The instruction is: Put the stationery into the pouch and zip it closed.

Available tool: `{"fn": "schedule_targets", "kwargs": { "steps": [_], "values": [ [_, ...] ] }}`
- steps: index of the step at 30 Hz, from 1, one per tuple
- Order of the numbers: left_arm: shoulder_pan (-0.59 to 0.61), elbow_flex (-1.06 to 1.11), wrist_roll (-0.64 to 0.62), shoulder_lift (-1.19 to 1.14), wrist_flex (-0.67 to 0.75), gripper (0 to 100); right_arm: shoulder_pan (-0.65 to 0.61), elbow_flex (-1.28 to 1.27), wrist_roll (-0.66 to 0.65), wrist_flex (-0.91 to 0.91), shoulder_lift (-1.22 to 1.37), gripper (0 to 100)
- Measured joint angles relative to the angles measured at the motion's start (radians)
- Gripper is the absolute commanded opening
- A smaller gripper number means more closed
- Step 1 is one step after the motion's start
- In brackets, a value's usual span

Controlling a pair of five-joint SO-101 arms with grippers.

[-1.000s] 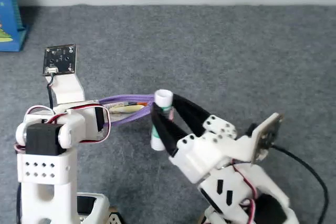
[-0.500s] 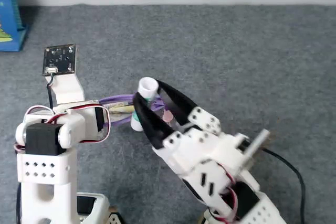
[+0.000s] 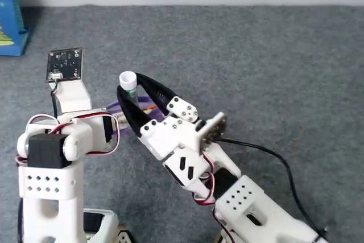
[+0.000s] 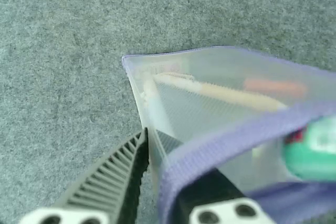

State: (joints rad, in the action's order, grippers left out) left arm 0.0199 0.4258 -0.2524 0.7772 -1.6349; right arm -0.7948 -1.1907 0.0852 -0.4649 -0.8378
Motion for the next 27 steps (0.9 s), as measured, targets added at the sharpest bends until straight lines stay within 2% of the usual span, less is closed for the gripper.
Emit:
{"fn": "schedule_targets", "kwargs": {
  "steps": [6, 9, 14, 19, 27],
  "values": [
    [-0.002, 0.017, 0.000, 0.000, 0.009, 1, -0.006, -0.094, -0.005, -0.021, 0.008, 14.5],
    [-0.006, 0.032, 0.000, 0.009, 0.009, 1, -0.020, -0.106, -0.008, 0.018, -0.026, 14.8],
    [-0.005, 0.041, 0.000, 0.009, 0.012, 1, -0.055, -0.135, -0.006, 0.187, -0.183, 14.8],
    [0.000, 0.041, 0.000, 0.009, 0.012, 1, -0.049, -0.138, -0.002, 0.445, -0.451, 14.7],
    [0.000, 0.041, 0.000, 0.008, 0.012, 1, 0.180, -0.029, 0.172, 1.043, -0.815, 14.7]
  ]
}}
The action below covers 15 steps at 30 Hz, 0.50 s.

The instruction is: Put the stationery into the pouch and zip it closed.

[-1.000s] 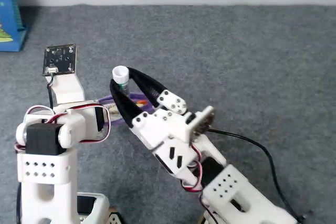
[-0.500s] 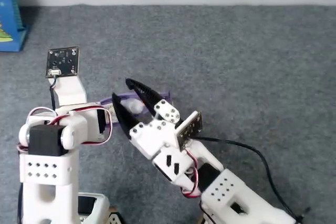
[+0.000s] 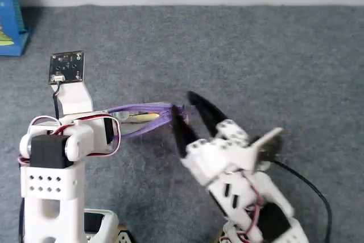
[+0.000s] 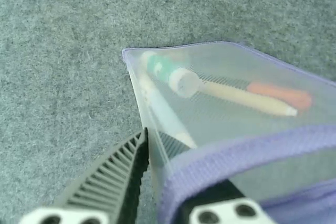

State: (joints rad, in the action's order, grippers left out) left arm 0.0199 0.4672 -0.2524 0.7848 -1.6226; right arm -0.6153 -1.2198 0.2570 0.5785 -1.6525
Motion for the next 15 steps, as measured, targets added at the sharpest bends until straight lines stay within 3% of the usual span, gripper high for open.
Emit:
{"fn": "schedule_targets", "kwargs": {
  "steps": [7, 15],
  "values": [
    [0.000, 0.000, 0.000, 0.000, 0.000, 1, 0.083, 0.009, 0.017, 0.322, -0.014, 14.7],
    [0.000, 0.000, 0.000, -0.002, 0.000, 1, 0.069, 0.011, 0.017, 0.341, 0.141, 14.7]
  ]
}}
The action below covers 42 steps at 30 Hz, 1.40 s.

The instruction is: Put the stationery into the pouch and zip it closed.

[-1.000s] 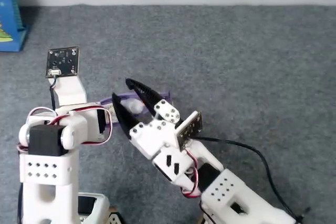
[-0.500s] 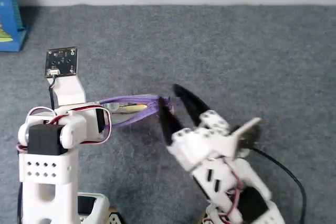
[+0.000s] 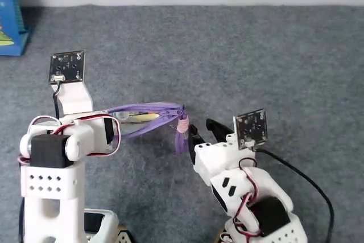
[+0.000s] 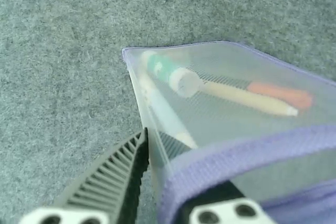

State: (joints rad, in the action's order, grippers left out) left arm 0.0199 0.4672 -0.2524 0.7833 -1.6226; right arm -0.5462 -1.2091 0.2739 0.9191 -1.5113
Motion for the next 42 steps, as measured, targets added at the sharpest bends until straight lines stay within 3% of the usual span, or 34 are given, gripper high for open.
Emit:
{"fn": "schedule_targets", "kwargs": {
  "steps": [11, 16, 22, 42],
  "values": [
    [0.000, 0.000, 0.000, -0.003, 0.000, 1, -0.060, 0.000, 0.000, -0.242, 0.296, 14.4],
    [0.000, 0.000, 0.000, -0.003, 0.000, 1, -0.037, 0.000, 0.000, -0.298, 0.391, 0.1],
    [0.000, 0.000, 0.000, -0.005, 0.000, 1, 0.034, 0.000, 0.000, -0.301, 0.402, 0.9],
    [0.000, -0.023, 0.000, -0.008, 0.000, 2, 0.020, 0.000, -0.046, 0.127, -0.230, 0.8]
  ]
}}
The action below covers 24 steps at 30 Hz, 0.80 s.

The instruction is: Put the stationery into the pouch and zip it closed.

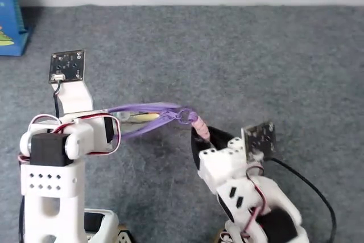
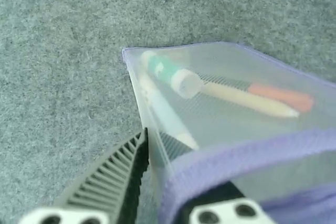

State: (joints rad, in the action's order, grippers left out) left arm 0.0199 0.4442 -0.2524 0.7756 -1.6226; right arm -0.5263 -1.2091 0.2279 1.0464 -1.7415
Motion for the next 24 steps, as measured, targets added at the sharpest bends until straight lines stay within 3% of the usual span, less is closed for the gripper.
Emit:
{"fn": "schedule_targets", "kwargs": {
  "steps": [5, 16, 24],
  "values": [
    [-0.043, -0.054, 0.017, -0.017, 0.034, 4, 0.002, 0.000, -0.003, 0.140, -0.066, 0.8],
    [-0.334, -0.066, 0.078, -0.018, 0.284, 34, -0.091, 0.000, -0.005, 0.180, -0.068, 0.8],
    [-0.391, -0.051, 0.078, -0.017, 0.331, 34, -0.087, 0.000, 0.021, 0.180, -0.068, 0.9]
  ]
}}
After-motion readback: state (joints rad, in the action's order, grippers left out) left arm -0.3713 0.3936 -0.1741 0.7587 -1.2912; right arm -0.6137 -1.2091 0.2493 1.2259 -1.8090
